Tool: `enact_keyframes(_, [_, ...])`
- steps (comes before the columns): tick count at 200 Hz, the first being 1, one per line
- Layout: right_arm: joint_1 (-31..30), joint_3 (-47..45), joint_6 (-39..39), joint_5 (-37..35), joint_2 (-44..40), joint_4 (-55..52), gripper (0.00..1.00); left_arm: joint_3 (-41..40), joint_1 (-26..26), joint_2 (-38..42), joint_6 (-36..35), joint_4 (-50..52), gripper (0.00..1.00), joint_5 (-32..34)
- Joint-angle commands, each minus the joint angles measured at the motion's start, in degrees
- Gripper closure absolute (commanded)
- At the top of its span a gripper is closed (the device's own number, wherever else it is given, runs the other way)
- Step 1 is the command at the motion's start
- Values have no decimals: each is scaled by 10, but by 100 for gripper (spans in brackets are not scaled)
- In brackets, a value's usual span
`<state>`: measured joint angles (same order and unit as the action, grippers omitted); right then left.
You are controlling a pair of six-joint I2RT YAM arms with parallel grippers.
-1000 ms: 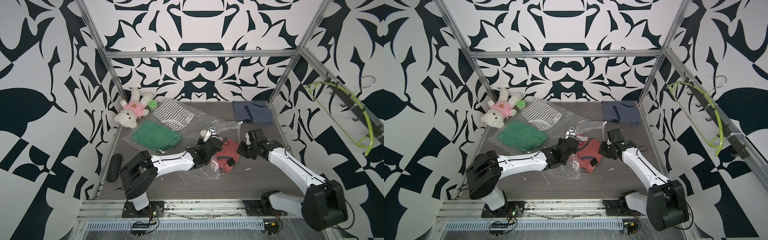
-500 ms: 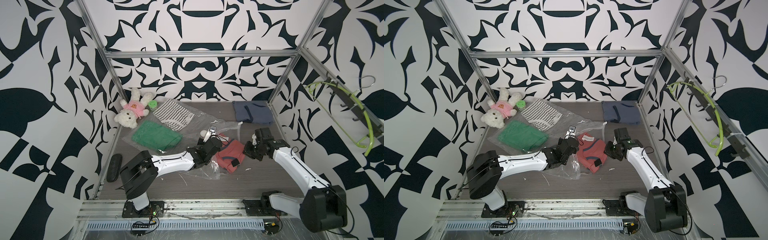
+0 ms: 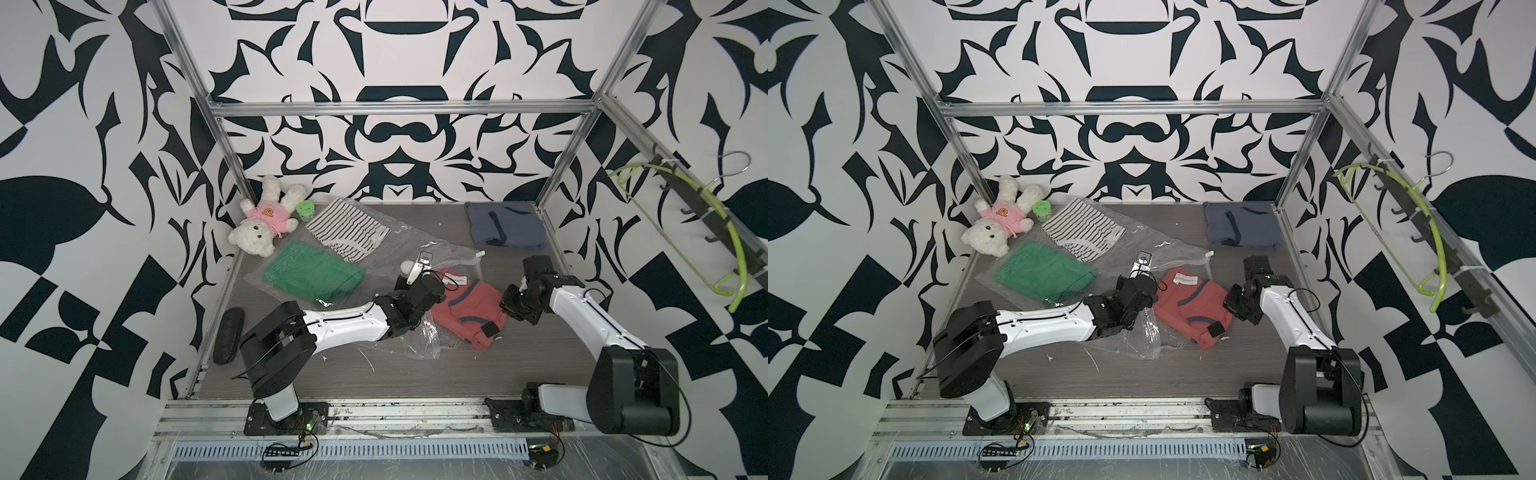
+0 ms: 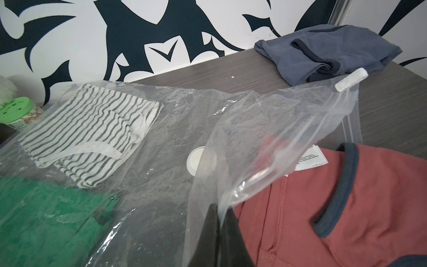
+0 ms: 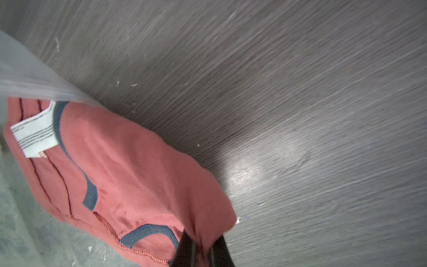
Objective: Take the tank top out of the vacuum bag
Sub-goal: Take out the tank top from the vacuum bag.
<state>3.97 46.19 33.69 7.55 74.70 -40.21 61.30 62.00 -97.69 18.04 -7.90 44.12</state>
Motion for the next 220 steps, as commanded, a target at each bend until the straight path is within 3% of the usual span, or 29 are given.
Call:
enact_keyframes(1, [14,19,-7,-50,4,5,100,3,-1,-5,3,-5,100,10])
enact_keyframes(169, [73,79,-23,-174,79,36,100,0,-1,4,3,-8,100,14])
enact_keyframes(220, [86,99,1,-256,109,42,100,5,-1,8,-2,-2,100,17])
